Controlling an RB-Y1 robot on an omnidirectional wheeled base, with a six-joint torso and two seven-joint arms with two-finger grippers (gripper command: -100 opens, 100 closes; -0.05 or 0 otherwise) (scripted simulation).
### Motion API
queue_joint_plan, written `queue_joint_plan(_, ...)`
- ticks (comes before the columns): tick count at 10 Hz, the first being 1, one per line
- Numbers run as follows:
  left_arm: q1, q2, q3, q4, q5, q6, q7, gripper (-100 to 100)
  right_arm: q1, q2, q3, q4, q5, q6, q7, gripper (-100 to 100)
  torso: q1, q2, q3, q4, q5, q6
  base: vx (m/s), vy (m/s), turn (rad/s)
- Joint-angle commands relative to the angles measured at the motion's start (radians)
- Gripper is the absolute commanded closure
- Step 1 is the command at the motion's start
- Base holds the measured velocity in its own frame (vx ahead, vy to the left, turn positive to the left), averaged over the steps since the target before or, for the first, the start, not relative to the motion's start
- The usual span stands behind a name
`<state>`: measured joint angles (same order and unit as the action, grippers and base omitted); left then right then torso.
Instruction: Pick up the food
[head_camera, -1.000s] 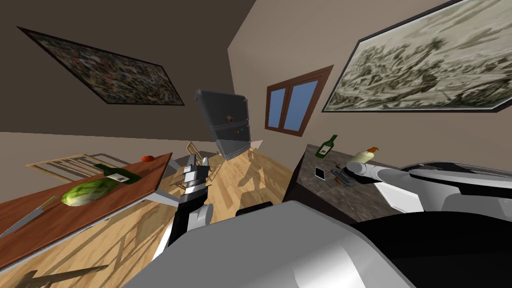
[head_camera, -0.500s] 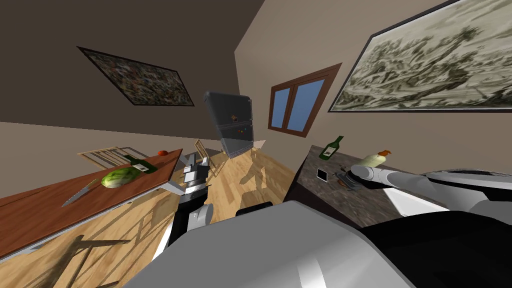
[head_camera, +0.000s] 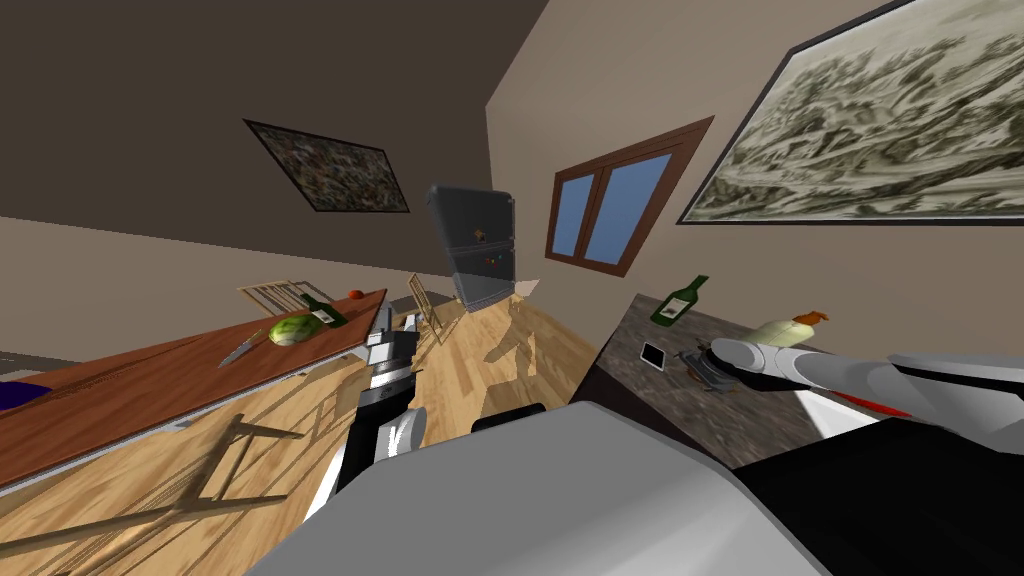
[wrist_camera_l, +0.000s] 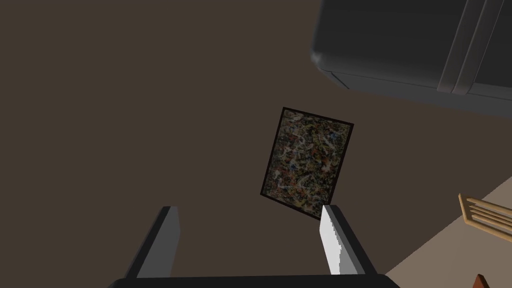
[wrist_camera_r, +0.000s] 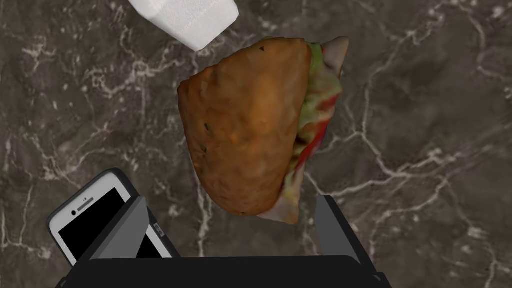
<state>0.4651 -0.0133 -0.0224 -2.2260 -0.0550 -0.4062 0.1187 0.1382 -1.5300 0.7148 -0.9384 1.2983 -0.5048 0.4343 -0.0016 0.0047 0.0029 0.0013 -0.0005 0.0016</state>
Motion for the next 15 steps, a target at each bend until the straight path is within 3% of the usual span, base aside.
queue_joint_plan(1,0.000,0.000,0.000,0.000,0.000,0.000,0.000,0,0.000,0.000,0.000,0.000,0.000,0.000,0.000,-100,0.000,0.000,0.000,0.000,0.000,0.000,-0.018,-0.007,0.001)
queue_joint_plan(2,0.000,0.000,0.000,0.000,0.000,0.000,0.000,0,0.002,-0.001,0.000,-0.002,0.000,0.002,-0.006,100,0.001,-0.002,-0.001,0.000,0.000,0.000,-0.005,-0.001,-0.005)
queue_joint_plan(6,0.000,0.000,0.000,0.000,0.000,0.000,0.000,0,0.001,0.000,0.000,-0.002,0.001,0.001,-0.004,100,0.001,-0.004,-0.003,-0.001,0.000,0.000,0.000,0.000,0.000)
queue_joint_plan(7,0.000,0.000,0.000,0.000,0.000,0.000,0.000,0,0.001,0.000,0.000,-0.003,0.001,0.001,-0.003,0,0.001,-0.004,-0.003,-0.001,0.001,0.001,0.000,0.000,0.000)
queue_joint_plan(8,0.000,0.000,0.000,0.000,0.000,0.000,0.000,0,-0.035,0.015,0.005,0.032,-0.004,-0.019,0.036,100,0.001,-0.004,-0.003,-0.001,0.001,0.001,0.041,0.019,-0.213)
queue_joint_plan(11,0.000,0.000,0.000,0.000,0.000,0.000,0.000,0,-0.113,0.047,0.020,0.103,-0.008,-0.062,0.121,100,0.004,-0.009,-0.005,-0.002,0.002,0.001,0.086,0.043,-0.216)
queue_joint_plan(12,0.000,0.000,0.000,0.000,0.000,0.000,0.000,0,-0.121,0.047,0.020,0.103,-0.008,-0.062,0.129,100,0.004,-0.010,-0.006,-0.002,0.002,0.002,0.061,0.023,-0.084)
queue_joint_plan(13,0.000,0.000,0.000,0.000,0.000,0.000,0.000,0,-0.161,0.063,0.028,0.138,-0.011,-0.084,0.176,100,0.003,-0.009,-0.006,-0.002,0.002,0.000,0.070,0.015,-0.152)
queue_joint_plan(14,0.000,0.000,0.000,0.000,0.000,0.000,0.000,0,-0.165,0.063,0.028,0.138,-0.011,-0.084,0.176,100,0.003,-0.010,-0.006,-0.003,0.002,0.002,0.051,0.022,-0.098)
queue_joint_plan(15,0.000,0.000,0.000,0.000,0.000,0.000,0.000,0,-0.201,0.079,0.035,0.172,-0.013,-0.105,0.206,100,0.003,-0.009,-0.005,-0.002,0.002,0.001,0.046,0.030,-0.169)
